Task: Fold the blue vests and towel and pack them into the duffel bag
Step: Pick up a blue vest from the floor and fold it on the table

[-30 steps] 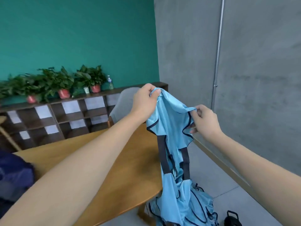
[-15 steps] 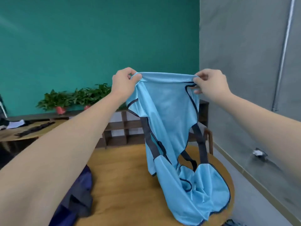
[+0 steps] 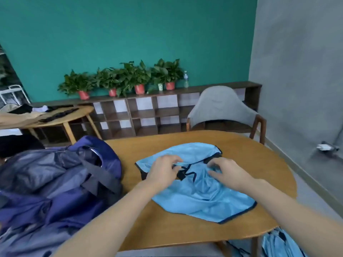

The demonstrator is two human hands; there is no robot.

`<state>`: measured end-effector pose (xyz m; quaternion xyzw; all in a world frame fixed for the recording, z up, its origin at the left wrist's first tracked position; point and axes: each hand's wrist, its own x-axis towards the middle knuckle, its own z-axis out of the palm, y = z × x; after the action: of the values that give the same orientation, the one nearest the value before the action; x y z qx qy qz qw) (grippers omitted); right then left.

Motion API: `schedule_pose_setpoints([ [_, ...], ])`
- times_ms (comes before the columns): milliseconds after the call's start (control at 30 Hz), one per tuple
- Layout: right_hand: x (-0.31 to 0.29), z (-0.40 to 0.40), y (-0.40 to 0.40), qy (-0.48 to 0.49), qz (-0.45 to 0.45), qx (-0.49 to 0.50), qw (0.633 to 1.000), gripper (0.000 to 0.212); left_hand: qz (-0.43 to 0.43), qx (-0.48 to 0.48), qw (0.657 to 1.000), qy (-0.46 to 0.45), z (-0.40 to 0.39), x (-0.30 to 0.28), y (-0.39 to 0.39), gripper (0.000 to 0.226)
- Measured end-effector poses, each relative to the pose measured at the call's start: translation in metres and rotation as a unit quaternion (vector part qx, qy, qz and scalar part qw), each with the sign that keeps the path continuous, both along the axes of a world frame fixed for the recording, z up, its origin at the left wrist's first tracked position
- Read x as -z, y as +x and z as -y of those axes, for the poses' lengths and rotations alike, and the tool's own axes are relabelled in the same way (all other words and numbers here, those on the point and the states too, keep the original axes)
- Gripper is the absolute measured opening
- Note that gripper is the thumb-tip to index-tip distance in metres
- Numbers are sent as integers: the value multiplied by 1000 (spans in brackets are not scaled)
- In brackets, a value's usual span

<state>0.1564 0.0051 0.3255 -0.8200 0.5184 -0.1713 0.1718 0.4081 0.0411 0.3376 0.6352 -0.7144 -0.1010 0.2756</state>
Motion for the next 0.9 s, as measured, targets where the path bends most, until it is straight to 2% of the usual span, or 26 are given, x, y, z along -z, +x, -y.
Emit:
schedule_pose_setpoints([
  [100, 46, 5, 5, 16, 10, -12, 1000, 28, 16, 41, 999, 10, -16, 54, -15, 12],
  [267, 80, 41, 20, -31, 44, 36, 998, 38, 114, 55, 992, -22, 18, 90, -5, 37],
  [333, 82, 56, 24, -35, 50, 48, 997, 51, 106, 65, 992, -27, 46, 96, 16, 39],
  [400, 81, 64, 22, -13, 97, 48, 994, 59, 68, 66, 995, -23, 67, 102, 38, 38],
  [500, 69, 54, 15, -30, 171, 17, 985, 45, 22, 32, 998, -47, 76, 101, 54, 31],
  [600, 59, 17, 7, -78, 175, -22, 981, 23, 24, 10, 990, -141, 59, 98, 54, 24],
  [700, 66, -20, 1, -47, 118, -76, 989, 34, 17, 61, 976, -207, 29, 96, 35, 19],
  [767, 80, -31, 4, -60, 71, -91, 992, 44, 20, 127, 969, -211, 5, 98, 16, 19],
  [800, 84, -33, 7, -63, 76, -85, 991, 40, 27, 157, 966, -201, -4, 100, 9, 21],
  [900, 87, -45, 22, -53, 118, -75, 989, 12, 34, 184, 968, -165, -23, 104, -4, 34],
])
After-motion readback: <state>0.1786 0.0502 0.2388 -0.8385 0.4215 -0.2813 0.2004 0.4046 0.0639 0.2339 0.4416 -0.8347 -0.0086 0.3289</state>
